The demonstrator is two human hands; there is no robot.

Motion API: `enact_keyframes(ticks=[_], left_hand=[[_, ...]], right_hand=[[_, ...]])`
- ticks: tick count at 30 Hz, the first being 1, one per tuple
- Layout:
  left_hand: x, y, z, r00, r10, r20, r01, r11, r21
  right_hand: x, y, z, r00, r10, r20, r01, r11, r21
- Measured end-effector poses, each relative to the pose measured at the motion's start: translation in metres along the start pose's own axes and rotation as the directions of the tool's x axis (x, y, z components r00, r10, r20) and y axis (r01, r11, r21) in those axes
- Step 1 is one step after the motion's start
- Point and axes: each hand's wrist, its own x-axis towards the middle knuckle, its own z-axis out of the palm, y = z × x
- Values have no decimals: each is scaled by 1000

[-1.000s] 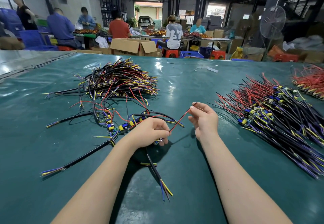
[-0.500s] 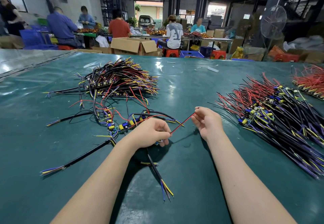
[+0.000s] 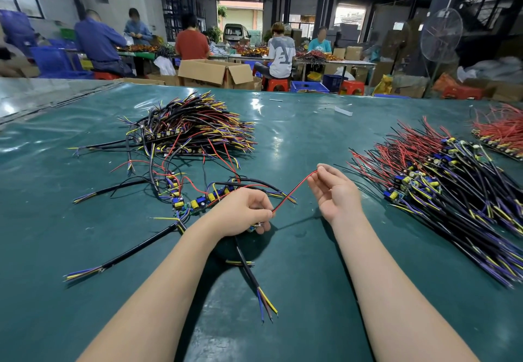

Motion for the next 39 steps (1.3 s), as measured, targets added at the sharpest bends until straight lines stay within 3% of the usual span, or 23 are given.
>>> enact_keyframes(ticks=[7,12,16,19,25,32,39], left_hand=[[1,-1,1,999,-27,-19,27,999,-43],[2,-3,2,986,-65,-155,32,979,-203],[4,-3,3,966,-122,-228,45,948,-315],[4,-1,3,961,-119,-249,39,952,-305],[4,0,2,958,-169,-233,88,942,-323],[3,1,-2,949,-214,-230,112,914,-390],[2,1,1,967,-124,-222,62,962,-267]], right_hand=[[-1,6,0,994,82,-69,-69,982,179],[-1,-1,4,999,49,8,-48,995,-88],[-12,12,13,929,313,199,-223,900,-375],[-19,18,19,844,407,350,-194,839,-508],[-19,21,18,856,345,386,-52,799,-599],[-20,28,20,887,229,401,53,812,-582],[-19,27,20,941,102,323,100,828,-552]])
